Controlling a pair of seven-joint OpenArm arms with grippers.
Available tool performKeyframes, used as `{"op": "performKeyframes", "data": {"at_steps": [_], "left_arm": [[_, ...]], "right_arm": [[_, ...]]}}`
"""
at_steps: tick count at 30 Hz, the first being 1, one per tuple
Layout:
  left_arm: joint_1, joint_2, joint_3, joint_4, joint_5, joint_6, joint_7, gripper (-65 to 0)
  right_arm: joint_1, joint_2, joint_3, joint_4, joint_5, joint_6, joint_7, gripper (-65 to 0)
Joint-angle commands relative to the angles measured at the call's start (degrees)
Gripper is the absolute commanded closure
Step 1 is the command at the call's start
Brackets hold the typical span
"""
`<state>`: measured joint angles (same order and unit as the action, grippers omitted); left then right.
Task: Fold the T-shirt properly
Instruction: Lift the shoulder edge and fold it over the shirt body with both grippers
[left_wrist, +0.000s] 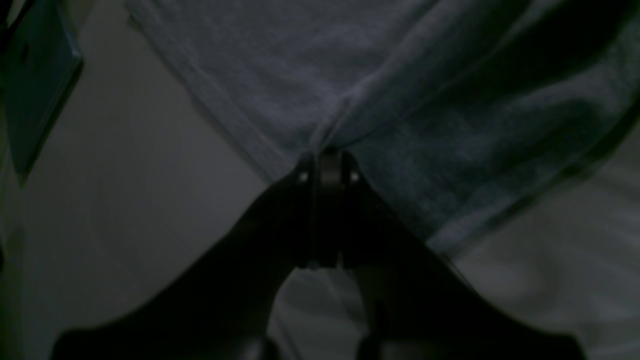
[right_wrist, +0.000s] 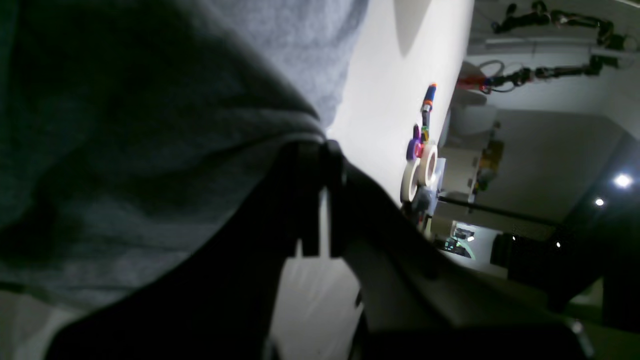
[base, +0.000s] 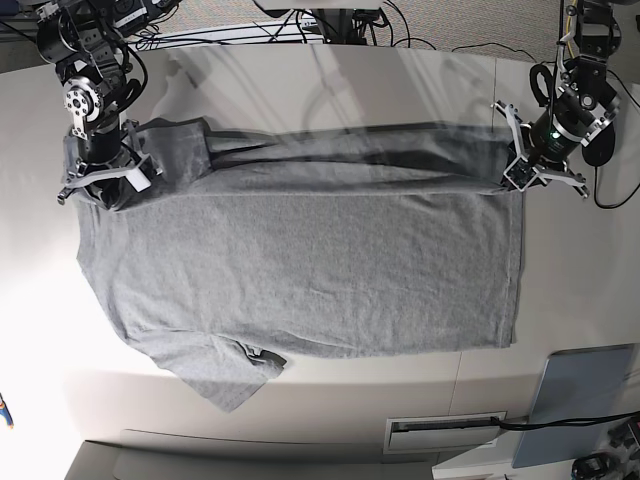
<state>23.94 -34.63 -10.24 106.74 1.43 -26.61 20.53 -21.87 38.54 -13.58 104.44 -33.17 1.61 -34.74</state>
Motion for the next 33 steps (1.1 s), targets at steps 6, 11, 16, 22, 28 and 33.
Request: {"op": "performKeyframes", "data": {"at_steps": [6, 11, 16, 22, 28, 33], "left_arm": [[-2.5, -0.9, -0.4, 0.7, -0.2, 0.7, -1.6, 0.0], [-4.2, -0.9, -0.4, 0.7, -0.2, 0.6, -1.4, 0.0], [-4.9, -0.9, -0.4, 0.7, -0.2, 0.6, -1.4, 0.0], [-4.9, -0.9, -0.4, 0.7, -0.9, 0.6, -1.2, 0.0], [-4.9, -0.9, -0.4, 0.7, -3.1, 0.6, -0.8, 0.0], [-4.9, -0.9, -0.4, 0.7, -3.1, 0.6, -0.8, 0.0]], "right_arm": [[0.5, 1.0, 0.6, 0.7, -1.3, -1.3, -0.4, 0.0], [0.5, 1.0, 0.6, 0.7, -1.3, -2.1, -0.9, 0.0], [0.7, 1.0, 0.6, 0.5, -1.1, -2.8, -0.9, 0.0], [2.2, 1.0, 0.5, -2.1, -0.4, -2.8, -0.4, 0.0], [3.0, 1.0, 0.5, -3.2, 0.8, -2.8, 0.9, 0.0], [3.7, 1.0, 0.5, -3.2, 0.8, -2.8, 1.8, 0.0]]}}
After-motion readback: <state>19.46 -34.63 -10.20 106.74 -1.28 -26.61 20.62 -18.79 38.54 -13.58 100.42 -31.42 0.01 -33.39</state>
